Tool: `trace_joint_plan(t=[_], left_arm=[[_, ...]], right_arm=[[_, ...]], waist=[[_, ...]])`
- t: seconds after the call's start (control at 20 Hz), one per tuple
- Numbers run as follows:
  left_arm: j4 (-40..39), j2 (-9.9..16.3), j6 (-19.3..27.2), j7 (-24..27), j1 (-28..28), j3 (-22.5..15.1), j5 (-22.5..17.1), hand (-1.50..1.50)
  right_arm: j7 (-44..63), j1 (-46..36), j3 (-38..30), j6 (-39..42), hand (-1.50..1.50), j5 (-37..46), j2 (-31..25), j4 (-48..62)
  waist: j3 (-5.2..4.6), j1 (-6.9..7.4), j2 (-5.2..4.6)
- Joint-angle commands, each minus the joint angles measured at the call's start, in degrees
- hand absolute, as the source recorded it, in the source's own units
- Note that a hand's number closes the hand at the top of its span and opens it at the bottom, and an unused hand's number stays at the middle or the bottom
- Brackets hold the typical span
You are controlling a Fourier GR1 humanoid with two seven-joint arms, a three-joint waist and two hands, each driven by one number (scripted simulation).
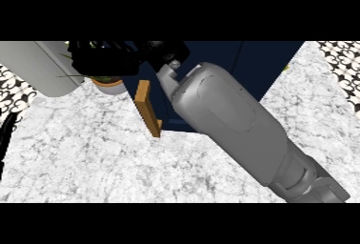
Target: Pick up the wine, place it into the cabinet and close the cabinet
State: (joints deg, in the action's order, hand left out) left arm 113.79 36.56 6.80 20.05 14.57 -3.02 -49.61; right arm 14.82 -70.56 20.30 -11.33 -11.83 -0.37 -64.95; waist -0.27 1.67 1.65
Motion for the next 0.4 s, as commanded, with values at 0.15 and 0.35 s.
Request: trace_joint_plan(t=[0.15, 0.35], left_arm=[[0.2, -0.93, 1.12, -0.88, -1.7, -0.12, 0.7, -1.5], [-1.57, -1.54, -0.71, 0.6, -1.84, -0.58, 2.03, -1.5]], right_arm=[[-6.4, 1.65, -3.18, 1.11, 1.5, 3.4, -5.26, 10.52], [-7.35, 1.84, -3.82, 1.97, 1.5, 3.38, -5.7, 10.1]], waist=[[0.2, -0.13, -2.46], [0.15, -0.24, -2.36]])
